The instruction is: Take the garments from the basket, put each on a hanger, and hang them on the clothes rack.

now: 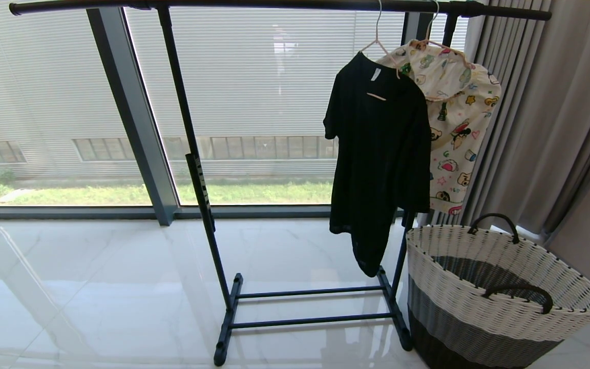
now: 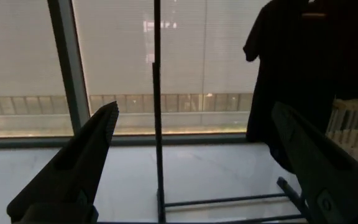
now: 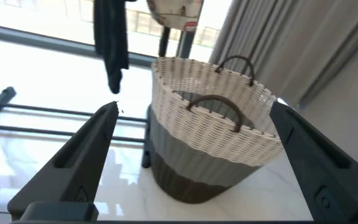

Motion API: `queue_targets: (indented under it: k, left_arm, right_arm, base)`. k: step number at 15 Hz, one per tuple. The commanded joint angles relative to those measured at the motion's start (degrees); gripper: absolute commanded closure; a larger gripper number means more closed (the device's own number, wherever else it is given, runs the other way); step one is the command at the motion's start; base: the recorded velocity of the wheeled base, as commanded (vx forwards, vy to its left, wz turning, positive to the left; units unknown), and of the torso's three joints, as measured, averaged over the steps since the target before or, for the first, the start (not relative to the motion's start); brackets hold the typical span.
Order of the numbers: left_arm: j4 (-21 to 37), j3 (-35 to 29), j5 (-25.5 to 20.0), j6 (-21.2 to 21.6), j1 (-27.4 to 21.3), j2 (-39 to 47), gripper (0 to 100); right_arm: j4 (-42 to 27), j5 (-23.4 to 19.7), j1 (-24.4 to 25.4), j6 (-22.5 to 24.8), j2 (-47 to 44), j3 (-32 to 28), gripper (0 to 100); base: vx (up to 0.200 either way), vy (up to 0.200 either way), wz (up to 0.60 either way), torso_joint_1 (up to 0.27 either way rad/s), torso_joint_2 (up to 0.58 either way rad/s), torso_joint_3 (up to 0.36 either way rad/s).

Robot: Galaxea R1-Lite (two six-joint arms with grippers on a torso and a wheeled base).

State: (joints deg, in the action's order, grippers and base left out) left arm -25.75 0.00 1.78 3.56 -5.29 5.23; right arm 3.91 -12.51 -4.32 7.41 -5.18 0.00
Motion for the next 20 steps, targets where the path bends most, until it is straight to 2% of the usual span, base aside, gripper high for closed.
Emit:
queue_targets:
  k: [1, 2, 3, 4, 5, 6, 7, 9, 11, 12, 13, 15, 16, 18, 20]
  left_arm:
    - [-1.9, 0.0, 2.7, 0.2, 0.0, 0.3, 0]
    - [-2.5, 0.0, 4.9, 0.1, 0.0, 0.3, 0]
    - [-4.4, 0.0, 4.9, 0.2, 0.0, 0.3, 0]
    - [-8.9, 0.0, 5.0, 0.3, 0.0, 0.2, 0]
    - [-14.1, 0.0, 6.0, 0.5, 0.0, 0.3, 0]
    - [-16.4, 0.0, 7.7, 1.6, 0.0, 0.3, 0]
    - [-16.5, 0.0, 9.0, 2.7, 0.0, 0.2, 0]
    - [-13.7, 0.0, 9.4, 2.4, -0.1, 0.2, 0]
    - [-12.3, 0.0, 9.6, 0.7, 0.0, 0.2, 0]
    - [-12.6, 0.0, 11.1, 0.6, 0.0, 0.2, 0]
    - [-12.5, 0.0, 14.4, 0.7, 0.0, 0.2, 0]
    - [-12.4, 0.0, 22.2, 0.7, 0.0, 0.3, 0]
    - [-12.4, 0.0, 23.8, 0.6, 0.0, 0.3, 0]
    - [-10.2, 0.0, 23.5, 0.7, 0.0, 0.3, 0]
    - [-3.2, 0.0, 23.2, 0.8, 0.0, 0.3, 0]
  right_arm:
    - [0.0, -1.0, 0.0, -2.1, -0.2, 0.0, 0]
    - [0.0, -1.8, 0.0, -5.8, -0.2, 0.0, 0]
    - [0.4, -1.2, 0.0, -8.6, -0.2, 0.0, 0]
    - [1.5, 2.9, 0.0, -9.3, -0.2, 0.0, 0]
    - [2.6, 10.0, 0.0, -8.0, -0.2, 0.0, 0]
    - [2.2, 16.1, 0.0, -5.7, -0.2, 0.0, 0]
    - [1.5, 19.7, 0.0, -4.3, -0.3, 0.0, 0]
    - [-0.7, 19.5, 0.0, -3.3, -0.3, 0.0, 0]
    - [-2.5, 11.6, 2.3, -3.9, -0.4, 0.0, 0]
    - [-3.9, 9.8, 7.7, -2.8, -0.9, 0.0, 0]
    - [-3.7, 10.0, 11.6, -1.6, -0.6, 0.0, 0]
    - [-3.9, 10.1, 11.8, -0.1, -0.6, 0.0, 0]
    - [-4.0, 10.2, 11.8, -1.9, -0.5, 0.0, 0]
    - [-4.0, 10.3, 11.8, -6.4, -0.5, -0.1, 0]
    - [-4.0, 10.3, 11.8, -6.4, -0.5, -0.1, 0]
  base:
    - [0.000, 0.000, 0.00, 0.000, 0.00, 0.000]
    - [0.000, 0.000, 0.00, 0.000, 0.00, 0.000]
    - [0.000, 0.000, 0.00, 0.000, 0.00, 0.000]
    - [0.000, 0.000, 0.00, 0.000, 0.00, 0.000]
    - [0.000, 0.000, 0.00, 0.000, 0.00, 0.000]
    - [0.000, 0.000, 0.00, 0.000, 0.00, 0.000]
    - [0.000, 0.000, 0.00, 0.000, 0.00, 0.000]
    - [0.000, 0.000, 0.00, 0.000, 0.00, 0.000]
    - [0.000, 0.000, 0.00, 0.000, 0.00, 0.000]
    - [0.000, 0.000, 0.00, 0.000, 0.00, 0.000]
    - [0.000, 0.000, 0.00, 0.000, 0.00, 0.000]
    - [0.000, 0.000, 0.00, 0.000, 0.00, 0.000]
    - [0.000, 0.000, 0.00, 0.000, 0.00, 0.000]
    - [0.000, 0.000, 0.00, 0.000, 0.00, 0.000]
    - [0.000, 0.000, 0.00, 0.000, 0.00, 0.000]
